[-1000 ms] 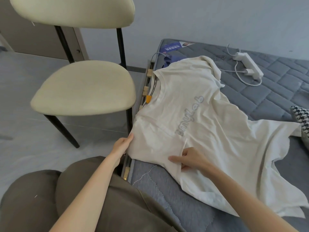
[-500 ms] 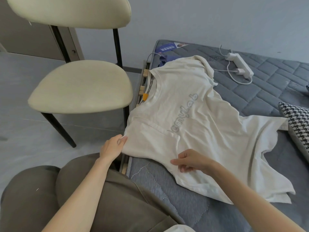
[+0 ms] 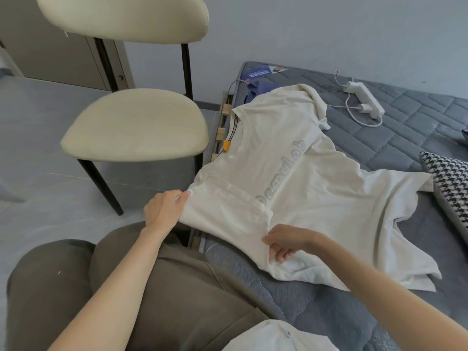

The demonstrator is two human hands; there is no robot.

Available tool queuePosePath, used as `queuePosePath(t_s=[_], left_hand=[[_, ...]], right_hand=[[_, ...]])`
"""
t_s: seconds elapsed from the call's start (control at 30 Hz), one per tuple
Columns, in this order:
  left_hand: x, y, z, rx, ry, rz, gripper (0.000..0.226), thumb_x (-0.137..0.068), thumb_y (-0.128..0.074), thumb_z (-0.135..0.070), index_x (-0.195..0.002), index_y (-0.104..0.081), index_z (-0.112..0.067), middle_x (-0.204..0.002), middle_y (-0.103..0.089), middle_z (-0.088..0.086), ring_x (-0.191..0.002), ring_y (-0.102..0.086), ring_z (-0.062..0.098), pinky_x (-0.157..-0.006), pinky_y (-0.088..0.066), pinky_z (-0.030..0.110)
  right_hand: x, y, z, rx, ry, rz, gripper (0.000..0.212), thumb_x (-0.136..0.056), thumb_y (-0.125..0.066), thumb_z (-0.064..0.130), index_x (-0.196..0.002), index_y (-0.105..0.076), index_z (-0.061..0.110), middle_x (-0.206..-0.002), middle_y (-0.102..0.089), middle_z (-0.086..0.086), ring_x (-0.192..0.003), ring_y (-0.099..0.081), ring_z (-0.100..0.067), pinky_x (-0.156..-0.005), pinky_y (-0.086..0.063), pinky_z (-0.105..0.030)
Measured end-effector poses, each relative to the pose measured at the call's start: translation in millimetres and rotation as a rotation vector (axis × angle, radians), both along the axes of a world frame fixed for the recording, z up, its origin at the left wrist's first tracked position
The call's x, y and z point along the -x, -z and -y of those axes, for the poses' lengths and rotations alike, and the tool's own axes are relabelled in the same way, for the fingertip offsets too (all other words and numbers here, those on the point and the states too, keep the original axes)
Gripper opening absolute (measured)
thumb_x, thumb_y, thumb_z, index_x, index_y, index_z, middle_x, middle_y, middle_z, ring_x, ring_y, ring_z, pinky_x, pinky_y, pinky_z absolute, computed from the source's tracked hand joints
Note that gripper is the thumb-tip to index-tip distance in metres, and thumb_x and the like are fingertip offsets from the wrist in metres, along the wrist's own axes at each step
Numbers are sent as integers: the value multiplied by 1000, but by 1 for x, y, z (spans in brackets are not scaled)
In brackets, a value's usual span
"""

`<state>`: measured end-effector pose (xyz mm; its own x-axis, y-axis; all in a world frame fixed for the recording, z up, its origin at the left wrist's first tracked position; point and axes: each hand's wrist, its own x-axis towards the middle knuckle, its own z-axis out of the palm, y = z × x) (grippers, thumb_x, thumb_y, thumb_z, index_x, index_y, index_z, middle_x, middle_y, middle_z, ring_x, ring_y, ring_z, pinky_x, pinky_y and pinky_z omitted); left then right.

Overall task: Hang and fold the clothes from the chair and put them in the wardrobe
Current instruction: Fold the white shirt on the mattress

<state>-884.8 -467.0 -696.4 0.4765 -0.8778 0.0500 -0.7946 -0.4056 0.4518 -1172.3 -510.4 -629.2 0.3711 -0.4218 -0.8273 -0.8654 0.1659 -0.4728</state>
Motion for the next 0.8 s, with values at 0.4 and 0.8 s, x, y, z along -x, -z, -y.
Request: queuePosePath(t_s=[0.4, 0.8], left_hand=[[25, 2, 26, 70, 58, 4, 17, -93, -56, -28, -106, -62, -18, -115, -53, 6, -109, -49, 28, -84, -41, 39], [41, 14, 84, -110, -154, -633, 30, -100, -43, -33, -115, -58, -12, -113, -60, 8, -116, -53, 29, -94, -41, 36]], right_hand=[[7, -4, 25, 458, -122, -143, 24, -87, -55, 30, -70, -59, 14, -60, -67, 4, -51, -59, -8, -58, -49, -23], [0, 32, 54, 622, 153, 81, 16, -85, -63, 34, -95, -56, 23, -89, -61, 3, -79, -59, -17, -79, -52, -39]])
